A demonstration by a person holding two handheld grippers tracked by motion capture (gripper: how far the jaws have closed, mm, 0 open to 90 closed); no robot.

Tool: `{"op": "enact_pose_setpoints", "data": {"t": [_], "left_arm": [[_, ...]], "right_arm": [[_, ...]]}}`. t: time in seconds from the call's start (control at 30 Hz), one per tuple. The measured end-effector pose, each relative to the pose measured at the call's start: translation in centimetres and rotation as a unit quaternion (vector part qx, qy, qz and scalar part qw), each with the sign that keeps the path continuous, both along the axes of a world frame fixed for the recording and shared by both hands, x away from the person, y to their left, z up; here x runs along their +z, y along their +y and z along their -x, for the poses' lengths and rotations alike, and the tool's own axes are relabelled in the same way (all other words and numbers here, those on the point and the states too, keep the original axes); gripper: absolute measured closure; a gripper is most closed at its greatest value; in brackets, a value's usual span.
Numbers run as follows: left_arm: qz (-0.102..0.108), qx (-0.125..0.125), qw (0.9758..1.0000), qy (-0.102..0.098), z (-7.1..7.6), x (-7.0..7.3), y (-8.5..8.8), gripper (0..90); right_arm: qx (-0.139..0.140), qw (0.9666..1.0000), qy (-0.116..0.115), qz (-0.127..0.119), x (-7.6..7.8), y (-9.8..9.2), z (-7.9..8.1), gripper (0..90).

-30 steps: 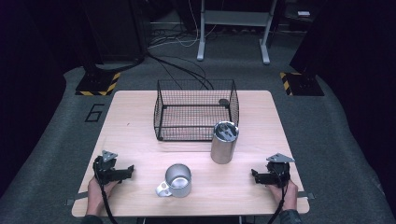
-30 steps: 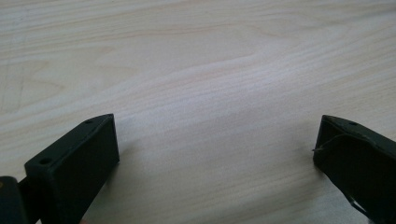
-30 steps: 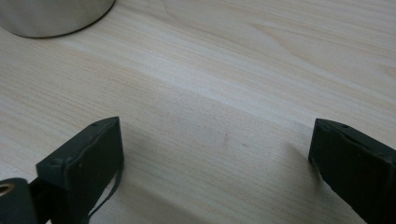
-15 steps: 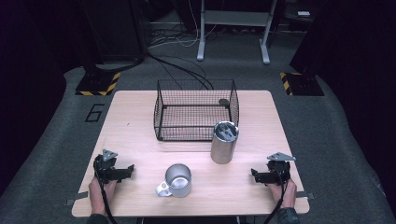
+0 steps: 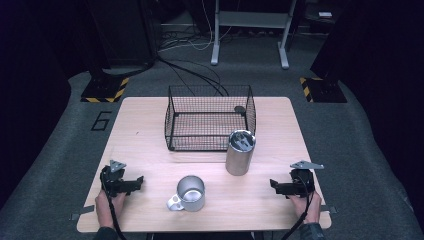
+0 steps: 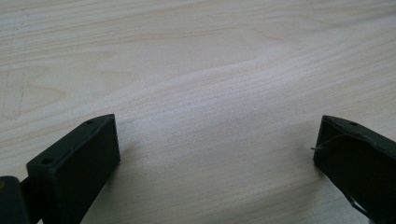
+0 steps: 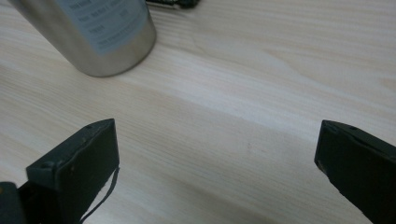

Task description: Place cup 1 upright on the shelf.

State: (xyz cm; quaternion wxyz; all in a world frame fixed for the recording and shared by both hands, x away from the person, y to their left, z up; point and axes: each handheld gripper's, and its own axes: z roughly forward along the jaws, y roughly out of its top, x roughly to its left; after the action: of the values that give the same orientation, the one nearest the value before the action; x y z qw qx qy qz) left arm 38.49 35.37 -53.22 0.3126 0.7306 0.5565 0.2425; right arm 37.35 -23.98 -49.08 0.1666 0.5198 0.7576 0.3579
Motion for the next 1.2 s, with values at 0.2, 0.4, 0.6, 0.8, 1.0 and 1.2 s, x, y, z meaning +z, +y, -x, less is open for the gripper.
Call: {"op": "enact_pose_setpoints", "data": {"t": [0.2,0.4,0.6,0.8,1.0,1.2], "left_arm": [[0.001,0.0,1.0,0.0,0.0,0.0,0.0,0.2],[0.001,0.001,1.0,0.0,0.1,0.0,0.0,0.4],[0.001,0.001,1.0,0.001,0.0,0.0,0.0,0.3],[0.0,0.002,1.0,0.0,0.1,0.0,0.0,0.4],[0.001,0.002,1.0,0.001,0.1,0.0,0.0,0.4],[0.0,0.001,1.0,0.001,0.1,0.0,0.0,0.4]], "right_arm": [[0.017,0.9997,-0.013,-0.009,1.8,0.8,0.3,0.0],[0.029,0.9993,-0.021,-0.012,3.5,1.6,0.3,0.0],[0.045,0.9986,-0.025,-0.012,4.8,2.4,0.1,0.0],[0.059,0.9977,-0.033,-0.01,6.0,3.1,-0.2,0.0],[0.072,0.9967,-0.038,-0.008,6.9,4.1,-0.6,0.0],[0.096,0.9945,-0.041,-0.007,7.9,5.9,-1.5,0.0]]}}
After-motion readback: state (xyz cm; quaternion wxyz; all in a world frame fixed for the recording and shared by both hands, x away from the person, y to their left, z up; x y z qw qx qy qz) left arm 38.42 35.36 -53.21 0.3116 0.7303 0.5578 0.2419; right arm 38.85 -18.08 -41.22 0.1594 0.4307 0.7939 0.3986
